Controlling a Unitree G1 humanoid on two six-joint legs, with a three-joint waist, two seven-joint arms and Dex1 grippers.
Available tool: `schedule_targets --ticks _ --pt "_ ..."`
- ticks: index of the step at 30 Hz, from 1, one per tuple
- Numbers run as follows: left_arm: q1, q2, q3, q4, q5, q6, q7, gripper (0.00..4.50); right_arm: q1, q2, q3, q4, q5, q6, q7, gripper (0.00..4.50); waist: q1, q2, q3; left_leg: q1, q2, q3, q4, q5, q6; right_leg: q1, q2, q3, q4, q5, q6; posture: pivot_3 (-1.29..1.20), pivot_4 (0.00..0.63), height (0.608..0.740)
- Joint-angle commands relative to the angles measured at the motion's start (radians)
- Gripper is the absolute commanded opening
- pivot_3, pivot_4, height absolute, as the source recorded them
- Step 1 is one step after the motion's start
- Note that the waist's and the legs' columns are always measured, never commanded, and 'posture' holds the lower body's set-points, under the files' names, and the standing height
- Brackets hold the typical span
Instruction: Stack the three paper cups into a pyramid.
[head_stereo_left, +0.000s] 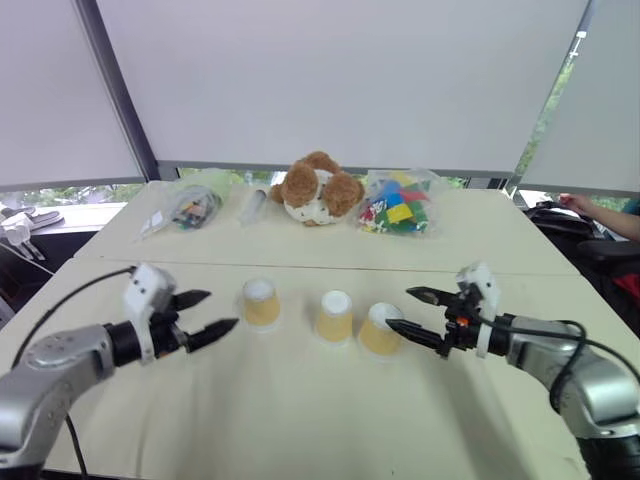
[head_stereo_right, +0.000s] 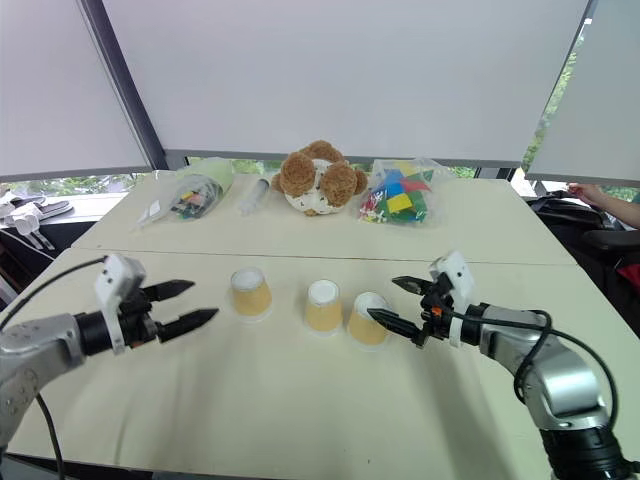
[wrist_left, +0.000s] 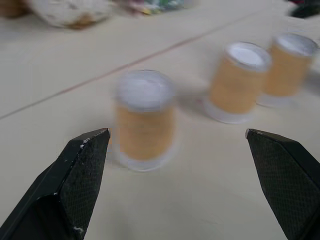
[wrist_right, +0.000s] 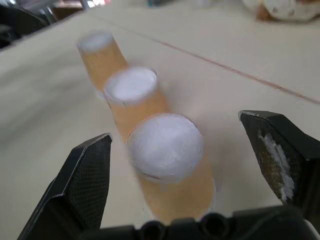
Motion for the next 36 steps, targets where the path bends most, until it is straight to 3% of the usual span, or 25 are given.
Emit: schedule_targets --ticks 1,12,28,33,36 --pt "-0.055 0.016 -0.015 0.101 0.044 -0.073 -0.058 4.5 -0.039 -0.027 -0.073 -0.113 0.134 0.114 -0.045 4.43 0.0 0.0 0.0 0.0 0.0 0.0 0.0 0.0 0.0 0.0 0.0 0.0 0.0 0.0 0.0 0.0 0.15 0.74" --pt "-0.312 -0.064 -0.282 0.462 0.32 -0.451 -0.248 4.5 -0.072 -0.18 -0.104 -0.222 0.359 0.303 -0.042 4.43 0.03 -0.001 0.0 -0.001 -0.001 0.001 0.001 0.0 0.0 0.0 -0.001 0.0 -0.002 0.0 0.0 0.0 0.15 0.74" --pt "-0.626 -0.306 -0.384 0.963 0.459 -0.723 -0.358 4.5 -0.081 -0.203 -0.013 -0.243 0.348 0.272 -0.075 4.43 0.029 -0.001 0.0 -0.009 -0.001 -0.002 0.005 0.0 0.0 -0.005 0.001 -0.002 -0.001 0.0 0.001 0.0 0.15 0.74" --pt "-0.642 -0.328 -0.379 1.011 0.467 -0.749 -0.405 2.2 -0.07 -0.209 -0.023 -0.253 0.35 0.271 -0.09 4.5 0.028 -0.001 0.0 -0.012 -0.001 -0.004 0.006 0.0 0.0 -0.007 0.001 -0.003 0.001 0.0 0.001 0.0 0.15 0.74" --pt "-0.662 -0.324 -0.368 1.013 0.468 -0.748 -0.395 2.1 -0.056 -0.215 -0.034 -0.257 0.351 0.271 -0.096 4.5 0.028 -0.001 0.0 -0.013 -0.001 -0.005 0.007 0.0 0.0 -0.007 0.002 -0.003 0.001 0.0 0.001 0.0 0.15 0.74"
